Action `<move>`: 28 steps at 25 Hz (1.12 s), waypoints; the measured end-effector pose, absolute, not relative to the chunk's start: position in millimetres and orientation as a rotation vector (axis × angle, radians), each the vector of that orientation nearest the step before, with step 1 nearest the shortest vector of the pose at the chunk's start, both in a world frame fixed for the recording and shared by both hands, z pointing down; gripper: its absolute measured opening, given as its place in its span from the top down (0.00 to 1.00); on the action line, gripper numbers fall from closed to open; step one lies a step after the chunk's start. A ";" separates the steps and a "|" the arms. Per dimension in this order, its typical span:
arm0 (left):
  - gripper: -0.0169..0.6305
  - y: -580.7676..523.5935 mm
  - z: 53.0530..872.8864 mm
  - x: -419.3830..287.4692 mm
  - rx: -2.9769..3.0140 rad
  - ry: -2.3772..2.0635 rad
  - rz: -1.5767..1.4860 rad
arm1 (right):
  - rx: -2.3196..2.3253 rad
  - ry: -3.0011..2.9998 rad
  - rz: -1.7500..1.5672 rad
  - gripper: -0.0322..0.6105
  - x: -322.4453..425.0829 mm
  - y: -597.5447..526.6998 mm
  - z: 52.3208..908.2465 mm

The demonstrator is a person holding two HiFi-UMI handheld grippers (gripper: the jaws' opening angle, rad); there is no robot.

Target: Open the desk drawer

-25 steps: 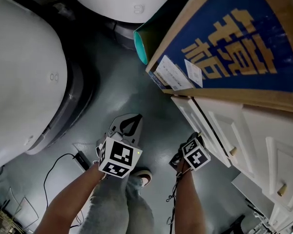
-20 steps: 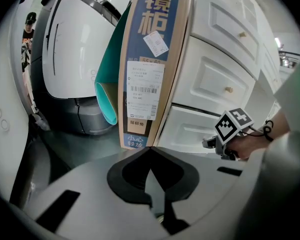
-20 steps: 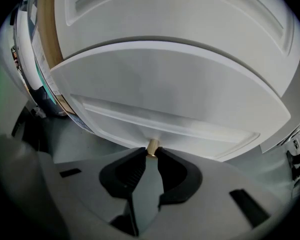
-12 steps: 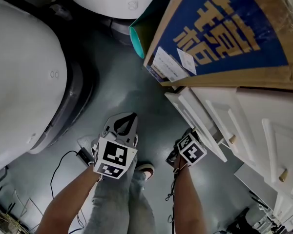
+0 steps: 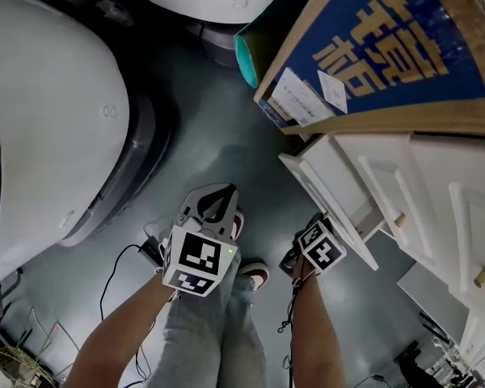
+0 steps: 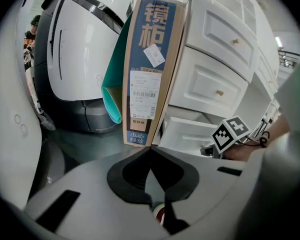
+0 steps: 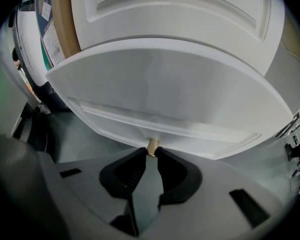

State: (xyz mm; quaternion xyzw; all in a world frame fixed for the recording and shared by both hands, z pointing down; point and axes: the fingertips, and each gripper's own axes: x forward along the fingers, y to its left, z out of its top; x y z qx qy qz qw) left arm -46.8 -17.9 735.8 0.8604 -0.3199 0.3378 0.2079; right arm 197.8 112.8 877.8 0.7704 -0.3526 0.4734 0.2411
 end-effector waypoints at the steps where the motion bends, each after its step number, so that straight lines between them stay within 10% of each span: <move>1: 0.95 -17.0 734.0 -49.0 2.393 -0.891 0.943 | 2.101 -0.962 1.297 0.82 195.4 114.9 877.9; 28: 0.95 -0.5 722.1 -71.5 2.333 -0.874 0.965 | 2.067 -0.965 1.432 0.82 124.8 169.7 879.1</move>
